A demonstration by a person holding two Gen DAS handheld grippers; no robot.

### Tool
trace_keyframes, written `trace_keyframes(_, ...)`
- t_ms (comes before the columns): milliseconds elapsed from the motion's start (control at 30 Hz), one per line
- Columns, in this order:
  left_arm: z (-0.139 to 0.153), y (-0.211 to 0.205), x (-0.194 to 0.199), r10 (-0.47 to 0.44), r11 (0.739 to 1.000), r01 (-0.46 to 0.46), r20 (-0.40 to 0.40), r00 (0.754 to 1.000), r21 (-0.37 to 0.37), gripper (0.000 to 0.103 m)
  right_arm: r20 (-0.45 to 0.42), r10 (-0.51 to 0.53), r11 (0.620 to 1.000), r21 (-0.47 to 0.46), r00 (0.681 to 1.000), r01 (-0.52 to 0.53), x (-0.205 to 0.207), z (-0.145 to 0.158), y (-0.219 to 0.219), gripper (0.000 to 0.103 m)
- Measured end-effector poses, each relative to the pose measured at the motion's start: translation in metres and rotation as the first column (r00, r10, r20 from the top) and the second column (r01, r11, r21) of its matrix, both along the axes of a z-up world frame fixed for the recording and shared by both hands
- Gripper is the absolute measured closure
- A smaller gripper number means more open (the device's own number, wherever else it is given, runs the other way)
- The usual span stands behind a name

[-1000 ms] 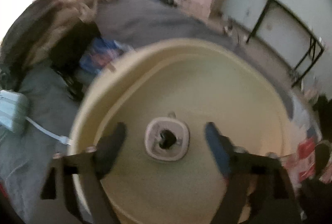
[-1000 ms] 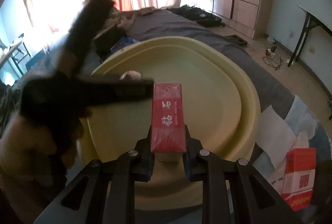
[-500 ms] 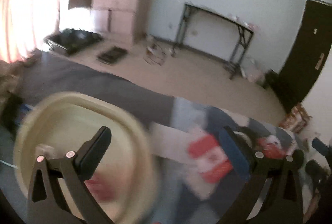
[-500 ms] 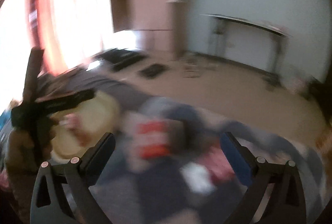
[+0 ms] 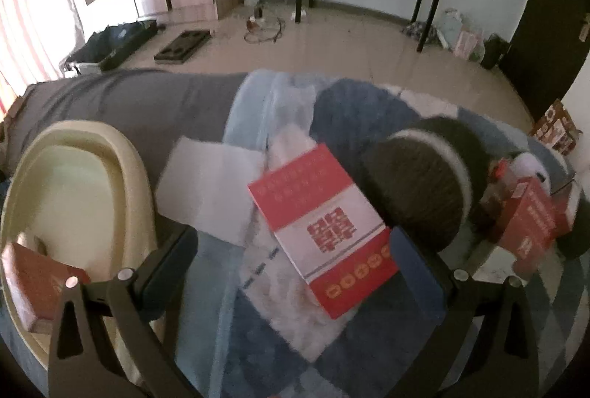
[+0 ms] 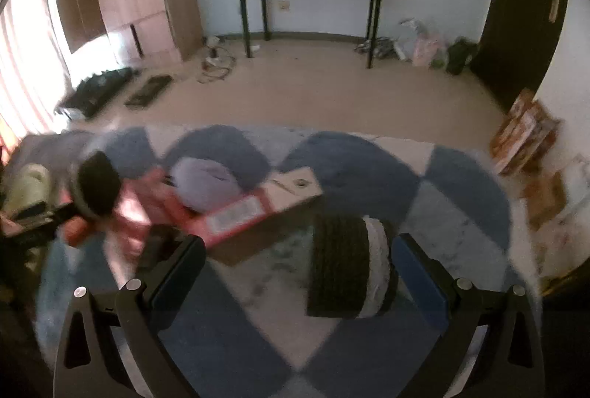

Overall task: Organize rigid objects
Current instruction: 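Grasp the red-and-white card box with left tool while right tool grasps the grey roll, then carry both items into the cream basin and release them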

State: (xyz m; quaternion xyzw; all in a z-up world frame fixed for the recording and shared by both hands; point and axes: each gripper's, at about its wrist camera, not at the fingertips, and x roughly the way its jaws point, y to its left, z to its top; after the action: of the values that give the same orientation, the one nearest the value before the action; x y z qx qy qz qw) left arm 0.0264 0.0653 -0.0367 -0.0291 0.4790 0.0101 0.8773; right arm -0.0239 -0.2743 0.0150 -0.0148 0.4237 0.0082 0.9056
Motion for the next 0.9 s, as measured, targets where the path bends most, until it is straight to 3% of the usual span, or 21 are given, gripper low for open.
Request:
trace_keyframes(133,-0.008,-0.008,0.003,0.0,0.999,0.0,0.0,1.0,-0.053,0.0,-0.013,-0.045,0.999,-0.01,0.999,0.044,0.011,0.001,-0.006,0.0)
trace_keyframes(433,-0.021,-0.012,0.005,0.02,0.998,-0.019,0.003,1.0,-0.059,0.0,-0.071,-0.076,0.996,0.036,0.995,0.078,0.014,-0.008,-0.022,0.0)
trace_keyframes(533,-0.019,-0.012,0.005,-0.013,0.999,0.014,0.023,1.0,-0.051,0.013,-0.096,-0.063,0.997,0.035,0.993,0.066,0.02,-0.013,-0.021,0.002)
trace_keyframes(567,-0.018,-0.012,0.004,-0.036,0.998,0.037,0.028,0.999,-0.052,0.021,-0.099,-0.049,0.998,0.033,0.994,0.052,0.022,-0.016,-0.018,0.005)
trace_keyframes(600,-0.017,-0.012,0.003,-0.048,0.997,0.049,0.027,0.998,-0.051,0.024,-0.105,-0.038,0.999,0.031,0.994,0.042,0.023,-0.021,-0.016,0.017)
trace_keyframes(633,-0.017,-0.013,0.004,-0.061,0.997,0.063,0.029,0.998,-0.045,0.025,-0.123,-0.032,0.999,0.012,0.992,0.034,0.026,-0.024,-0.014,0.034)
trace_keyframes(700,-0.015,-0.014,0.002,-0.091,0.995,0.093,0.035,0.995,-0.032,0.03,-0.16,-0.024,0.999,-0.031,0.987,0.02,0.033,-0.033,-0.01,0.054)
trace_keyframes(900,0.01,0.002,-0.007,-0.116,0.99,0.124,0.104,0.988,-0.072,0.04,-0.131,0.0,1.0,0.003,0.991,0.001,0.032,-0.024,-0.02,0.055)
